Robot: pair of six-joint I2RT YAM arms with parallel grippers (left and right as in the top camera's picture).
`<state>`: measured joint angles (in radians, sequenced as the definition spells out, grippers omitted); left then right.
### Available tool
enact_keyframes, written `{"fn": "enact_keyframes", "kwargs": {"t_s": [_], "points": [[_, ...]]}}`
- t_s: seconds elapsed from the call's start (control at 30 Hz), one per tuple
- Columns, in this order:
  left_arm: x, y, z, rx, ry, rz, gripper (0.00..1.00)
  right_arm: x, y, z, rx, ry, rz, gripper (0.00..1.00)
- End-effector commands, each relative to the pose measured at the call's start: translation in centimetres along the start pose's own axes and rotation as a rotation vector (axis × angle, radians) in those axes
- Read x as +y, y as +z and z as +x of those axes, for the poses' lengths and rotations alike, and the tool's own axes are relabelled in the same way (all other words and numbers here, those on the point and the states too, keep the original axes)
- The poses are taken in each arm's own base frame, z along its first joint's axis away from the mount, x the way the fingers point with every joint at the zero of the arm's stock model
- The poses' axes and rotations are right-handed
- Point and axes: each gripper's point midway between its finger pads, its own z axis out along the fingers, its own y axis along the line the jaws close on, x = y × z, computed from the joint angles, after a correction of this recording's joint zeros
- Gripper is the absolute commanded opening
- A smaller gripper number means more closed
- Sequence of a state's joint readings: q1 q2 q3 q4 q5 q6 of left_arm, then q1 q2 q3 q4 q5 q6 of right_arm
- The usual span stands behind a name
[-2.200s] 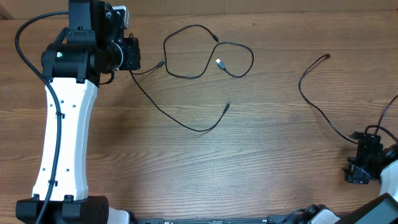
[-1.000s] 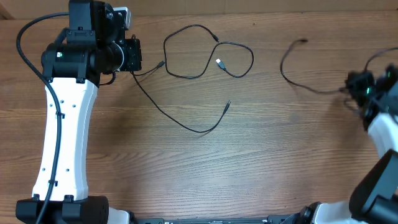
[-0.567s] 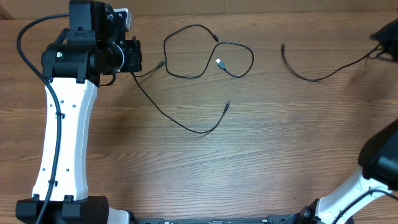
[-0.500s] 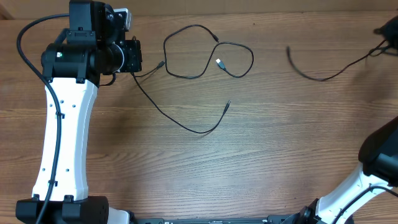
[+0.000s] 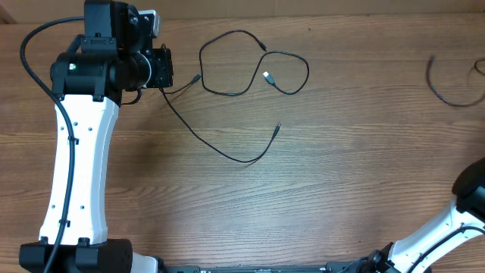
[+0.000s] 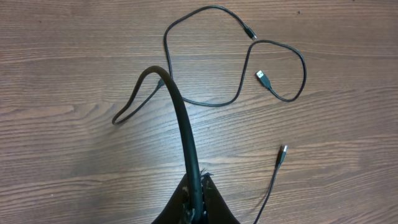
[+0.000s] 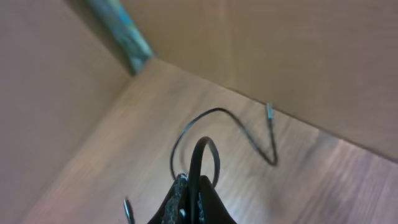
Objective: Untangle cables
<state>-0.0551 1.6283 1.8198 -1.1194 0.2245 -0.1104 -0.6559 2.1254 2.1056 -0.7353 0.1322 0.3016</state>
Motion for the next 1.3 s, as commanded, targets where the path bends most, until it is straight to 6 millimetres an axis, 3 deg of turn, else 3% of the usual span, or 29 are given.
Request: {"fn": "enact_keyframes", "kwargs": {"t_s": [0.0, 0.13, 0.17, 0.2, 0.23, 0.3, 0.43, 0.6, 0.67, 0.8, 0.9, 1.03, 1.13, 1.27], "points": [[-0.7, -0.8, -0.3, -0.024, -0.036, 0.019, 0.04, 0.8, 3.1, 2.8, 0.069, -0.09, 0.002, 0.04], [-0.8, -0.8, -0.3, -0.022, -0.042, 0.021, 0.04, 1.2, 6.0, 6.8, 0.172, -0.124, -0.004, 0.06], [-0.9, -0.8, -0.3, -0.021, -0.039, 0.023, 0.04, 1.4, 6.3, 7.3, 0.187, -0.141, -0.014, 0.29], [-1.0, -0.8, -0.2, -0.021, -0.037, 0.024, 0.04, 1.6, 6.3, 7.8, 0.198, -0.158, -0.02, 0.9], [-1.1, -0.8, -0.2, -0.02, -0.035, 0.026, 0.04, 1.7, 6.2, 8.0, 0.206, -0.174, -0.025, 1.0], [-1.3, -0.7, -0.2, -0.02, -0.032, 0.028, 0.04, 1.9, 5.4, 7.4, 0.199, -0.188, -0.03, 1.0], [-1.7, -0.7, -0.1, -0.017, -0.024, 0.033, 0.04, 1.9, 1.9, 4.2, 0.132, -0.159, -0.022, 1.0], [-1.7, -0.7, -0.1, -0.015, -0.023, 0.034, 0.04, -0.3, -4.6, -0.6, 0.01, -0.011, 0.07, 1.0], [-1.7, -0.6, 0.1, -0.009, -0.024, 0.033, 0.04, -1.1, -8.1, -2.0, -0.022, 0.038, 0.08, 1.0], [-1.6, -0.6, 0.1, -0.009, -0.019, 0.029, 0.04, -4.0, -13.0, -2.9, -0.053, 0.214, 0.15, 1.0], [-1.6, -0.6, 0.2, -0.003, -0.018, 0.028, 0.04, -6.6, -15.9, -2.6, -0.041, 0.343, 0.199, 1.0], [-1.6, -0.6, 0.3, 0.0, -0.019, 0.028, 0.04, -10.3, -17.0, -0.3, 0.045, 0.423, 0.304, 1.0], [-1.6, -0.6, 0.3, -0.001, -0.018, 0.028, 0.04, -12.7, -16.2, 2.3, 0.128, 0.442, 0.385, 1.0], [-1.5, -0.6, 0.3, -0.002, -0.015, 0.021, 0.04, -15.2, -13.4, 6.0, 0.199, 0.496, 0.464, 1.0]]}}
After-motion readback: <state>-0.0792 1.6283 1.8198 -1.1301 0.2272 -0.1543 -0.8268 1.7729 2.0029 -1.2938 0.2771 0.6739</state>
